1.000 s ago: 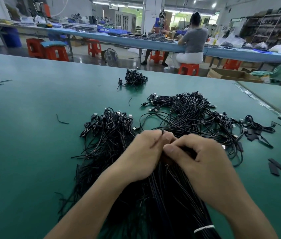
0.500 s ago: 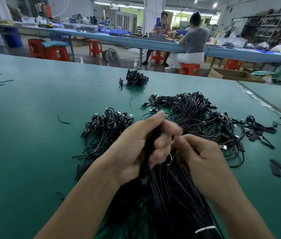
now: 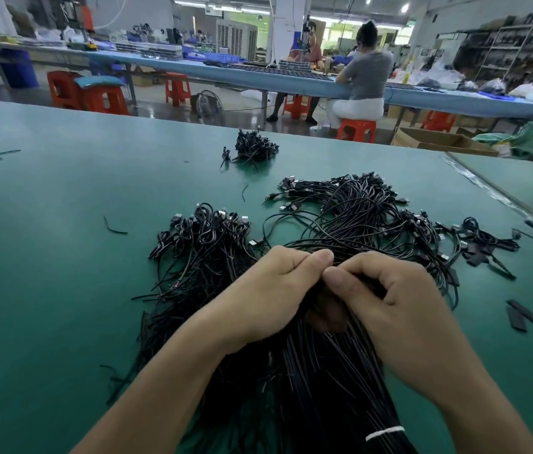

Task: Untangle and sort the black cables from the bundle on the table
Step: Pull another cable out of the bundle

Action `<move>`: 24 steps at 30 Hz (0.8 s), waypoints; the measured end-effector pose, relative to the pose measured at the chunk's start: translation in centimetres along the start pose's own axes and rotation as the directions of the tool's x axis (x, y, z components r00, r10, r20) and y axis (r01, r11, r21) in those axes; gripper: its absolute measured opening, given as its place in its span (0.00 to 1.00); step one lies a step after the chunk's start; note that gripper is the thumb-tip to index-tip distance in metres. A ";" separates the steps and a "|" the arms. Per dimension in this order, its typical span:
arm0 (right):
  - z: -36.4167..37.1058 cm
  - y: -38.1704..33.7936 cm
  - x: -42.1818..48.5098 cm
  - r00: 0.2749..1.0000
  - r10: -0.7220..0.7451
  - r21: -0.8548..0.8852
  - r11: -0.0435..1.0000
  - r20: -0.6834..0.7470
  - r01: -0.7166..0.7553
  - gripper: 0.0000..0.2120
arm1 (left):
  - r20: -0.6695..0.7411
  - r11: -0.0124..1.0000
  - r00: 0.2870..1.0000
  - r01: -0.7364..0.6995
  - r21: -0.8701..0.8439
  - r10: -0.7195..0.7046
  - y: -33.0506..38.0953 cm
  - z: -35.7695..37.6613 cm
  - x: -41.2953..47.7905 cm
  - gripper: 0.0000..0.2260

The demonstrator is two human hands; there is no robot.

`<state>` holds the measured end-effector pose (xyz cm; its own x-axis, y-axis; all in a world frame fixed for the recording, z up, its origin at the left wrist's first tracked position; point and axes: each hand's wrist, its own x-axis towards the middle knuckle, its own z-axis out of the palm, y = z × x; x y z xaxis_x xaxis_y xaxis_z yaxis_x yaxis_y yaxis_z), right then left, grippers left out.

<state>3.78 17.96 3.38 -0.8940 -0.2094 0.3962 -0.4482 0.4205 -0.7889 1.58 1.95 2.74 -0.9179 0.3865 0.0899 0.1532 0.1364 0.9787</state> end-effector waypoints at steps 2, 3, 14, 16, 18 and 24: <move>0.1 0.1 0.0 0.999 -0.019 0.083 0.996 -0.026 0.021 0.08 | 0.089 0.998 0.994 0.068 -0.010 -0.066 0.4 -0.5 -0.4 0.25; 0.1 0.1 0.0 0.997 -0.025 0.092 0.995 -0.078 0.032 0.09 | 0.136 0.994 0.985 0.106 -0.011 -0.104 0.6 -0.8 -0.6 0.25; 1.1 -0.9 0.0 0.995 0.053 0.023 0.998 0.079 -0.055 0.15 | -0.028 0.509 0.991 -0.091 -0.856 0.130 2.0 -2.7 -0.5 0.14; 1.3 -1.1 -0.2 0.988 0.032 -0.026 0.999 0.152 -0.028 0.13 | -0.210 0.592 0.973 -0.224 -0.774 0.094 1.6 -2.3 0.0 0.16; 1.3 -1.2 -0.3 0.986 0.008 -0.109 0.994 0.164 0.010 0.11 | -0.354 0.719 0.931 -0.306 -0.624 0.089 0.9 -1.7 0.4 0.16; 0.2 -1.4 -0.2 0.998 -0.050 -0.166 0.985 0.048 0.057 0.04 | -0.212 0.958 0.965 -0.096 0.269 0.156 -0.5 -0.9 0.0 0.13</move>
<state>4.57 17.26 4.36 -0.8695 -0.2719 0.4123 -0.4921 0.5481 -0.6763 1.12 1.04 2.44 -0.9392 0.2010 0.2785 0.3334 0.3386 0.8799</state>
